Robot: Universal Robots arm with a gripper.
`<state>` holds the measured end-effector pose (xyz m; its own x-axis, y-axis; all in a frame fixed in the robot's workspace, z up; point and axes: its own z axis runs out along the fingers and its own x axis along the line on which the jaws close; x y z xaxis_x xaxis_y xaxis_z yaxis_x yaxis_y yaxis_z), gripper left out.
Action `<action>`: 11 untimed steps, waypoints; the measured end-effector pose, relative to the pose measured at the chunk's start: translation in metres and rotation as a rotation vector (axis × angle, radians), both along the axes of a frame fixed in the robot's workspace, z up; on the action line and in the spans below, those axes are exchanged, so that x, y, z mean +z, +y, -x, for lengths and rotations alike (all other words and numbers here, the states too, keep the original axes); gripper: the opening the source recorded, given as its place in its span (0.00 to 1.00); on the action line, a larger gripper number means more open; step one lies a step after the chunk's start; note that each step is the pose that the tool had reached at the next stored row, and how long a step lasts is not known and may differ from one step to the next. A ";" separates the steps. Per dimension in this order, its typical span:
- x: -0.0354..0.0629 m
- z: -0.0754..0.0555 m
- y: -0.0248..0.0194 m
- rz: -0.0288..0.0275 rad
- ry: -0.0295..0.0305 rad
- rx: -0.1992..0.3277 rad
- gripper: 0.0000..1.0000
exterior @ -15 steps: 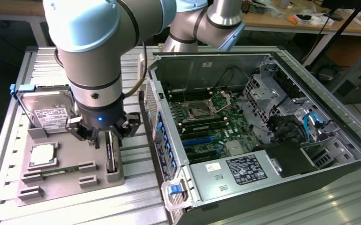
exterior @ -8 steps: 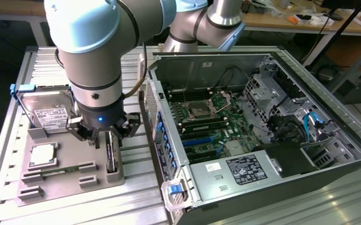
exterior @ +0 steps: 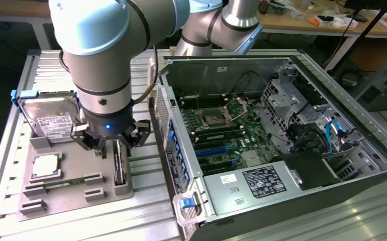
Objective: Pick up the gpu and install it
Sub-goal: 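Pick up the gpu and move the gpu toward the slot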
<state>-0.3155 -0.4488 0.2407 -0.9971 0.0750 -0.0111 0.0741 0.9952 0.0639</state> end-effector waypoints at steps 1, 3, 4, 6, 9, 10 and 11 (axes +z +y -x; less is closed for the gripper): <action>0.0004 0.000 0.0000 0.0000 0.0008 0.000 0.54; 0.0015 0.000 0.0000 0.0000 0.0030 0.000 0.54; 0.0023 0.000 0.0000 0.0000 0.0044 0.000 0.54; 0.0024 0.000 0.0000 -0.0001 0.0047 0.000 0.54; 0.0026 -0.001 0.0000 0.0001 0.0050 0.000 0.54; 0.0027 -0.001 0.0000 0.0001 0.0051 0.000 0.54; 0.0026 -0.002 0.0000 0.0001 0.0051 0.000 0.54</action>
